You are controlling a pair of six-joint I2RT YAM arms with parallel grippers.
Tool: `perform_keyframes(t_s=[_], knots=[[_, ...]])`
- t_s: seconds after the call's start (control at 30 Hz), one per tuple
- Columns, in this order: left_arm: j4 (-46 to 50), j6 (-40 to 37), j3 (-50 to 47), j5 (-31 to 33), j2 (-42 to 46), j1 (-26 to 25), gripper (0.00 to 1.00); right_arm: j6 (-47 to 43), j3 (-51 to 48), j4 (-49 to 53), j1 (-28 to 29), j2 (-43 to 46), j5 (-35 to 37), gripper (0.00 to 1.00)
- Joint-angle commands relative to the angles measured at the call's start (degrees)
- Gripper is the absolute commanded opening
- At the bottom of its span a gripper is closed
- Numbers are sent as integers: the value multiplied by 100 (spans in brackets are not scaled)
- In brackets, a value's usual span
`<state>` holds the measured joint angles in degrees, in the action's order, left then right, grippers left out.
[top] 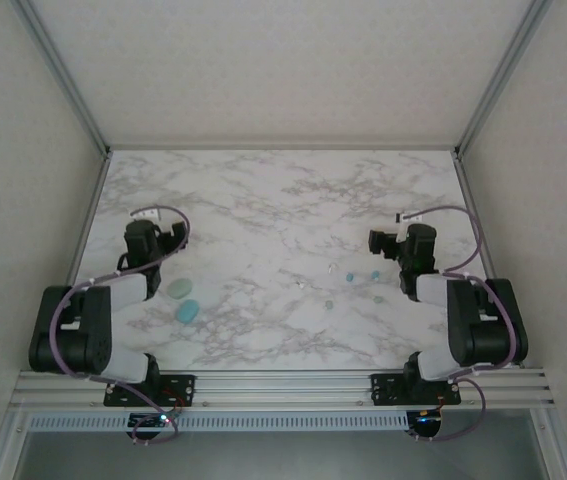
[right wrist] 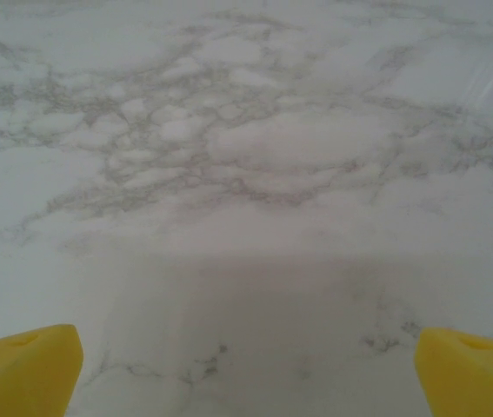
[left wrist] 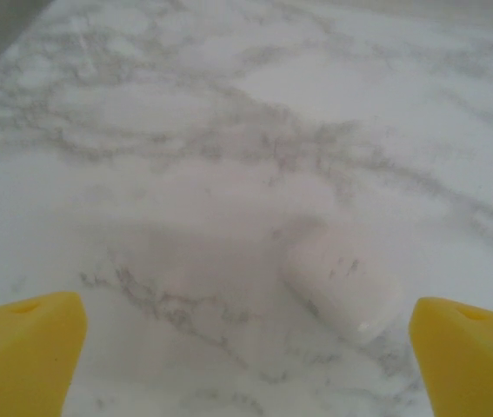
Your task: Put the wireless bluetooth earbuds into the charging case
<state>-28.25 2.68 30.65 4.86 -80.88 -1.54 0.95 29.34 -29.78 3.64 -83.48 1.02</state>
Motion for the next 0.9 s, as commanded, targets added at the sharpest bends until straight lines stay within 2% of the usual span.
perform_keyframes(t_s=[0.0, 0.17, 0.3, 0.4, 0.57, 0.77, 0.87], knots=[[2208, 610, 963, -223, 432, 49, 94, 279, 997, 2183, 0, 469, -371, 99], [4185, 1161, 2005, -1234, -15, 16, 83, 660, 1863, 3790, 16, 450, -2089, 96], [4938, 1322, 2557, -1151, -743, -2, 83, 846, 2173, 4294, 163, 325, -2773, 94], [5461, 1218, 3151, -926, -1340, -9, 83, 870, 2324, 4551, 336, 322, -2831, 94], [6200, 732, 4356, -1156, -2405, -30, 81, 880, 2313, 4660, 535, 380, -2742, 94], [7348, -116, 5755, -1286, -3503, -115, 80, 850, 2191, 4794, 582, 434, -2531, 95], [7801, -701, 6191, -1011, -3802, -278, 79, 827, 2146, 4884, 584, 453, -2466, 95]])
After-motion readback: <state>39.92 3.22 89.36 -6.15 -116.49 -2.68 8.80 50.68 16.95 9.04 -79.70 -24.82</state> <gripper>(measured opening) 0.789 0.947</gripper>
